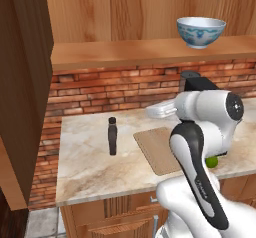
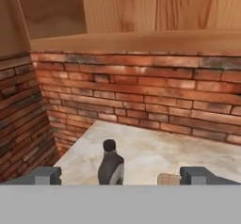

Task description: Open the cabinet. Place the bowl and condiment on the counter. Then place the lime and garlic on the cutting board.

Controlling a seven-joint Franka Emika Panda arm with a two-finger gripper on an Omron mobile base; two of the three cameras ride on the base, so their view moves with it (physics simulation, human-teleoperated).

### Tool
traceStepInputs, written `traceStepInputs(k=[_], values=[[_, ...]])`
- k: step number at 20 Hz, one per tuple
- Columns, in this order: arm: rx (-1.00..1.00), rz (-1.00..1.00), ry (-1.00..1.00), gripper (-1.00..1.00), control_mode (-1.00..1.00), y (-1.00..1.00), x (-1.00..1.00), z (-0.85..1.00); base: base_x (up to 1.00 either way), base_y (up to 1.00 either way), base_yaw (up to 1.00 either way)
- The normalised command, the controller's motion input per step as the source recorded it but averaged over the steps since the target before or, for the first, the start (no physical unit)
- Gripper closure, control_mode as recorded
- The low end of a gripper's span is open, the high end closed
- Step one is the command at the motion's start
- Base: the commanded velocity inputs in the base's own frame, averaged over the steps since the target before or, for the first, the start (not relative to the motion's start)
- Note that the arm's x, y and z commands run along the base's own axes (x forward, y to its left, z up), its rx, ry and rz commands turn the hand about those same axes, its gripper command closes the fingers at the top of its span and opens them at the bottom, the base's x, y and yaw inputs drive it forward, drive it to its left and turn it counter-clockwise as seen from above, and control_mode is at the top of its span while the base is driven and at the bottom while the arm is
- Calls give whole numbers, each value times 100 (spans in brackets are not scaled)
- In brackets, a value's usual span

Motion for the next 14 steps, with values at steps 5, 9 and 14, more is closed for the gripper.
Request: traceStepInputs(k=[5,9,14], values=[[-8,-5,6,-100,-100,-25,-63,36,0,0,0],[-11,-2,4,-100,-100,-36,-54,38,0,0,0],[-22,0,0,-100,-100,-49,-34,42,0,0,0]])
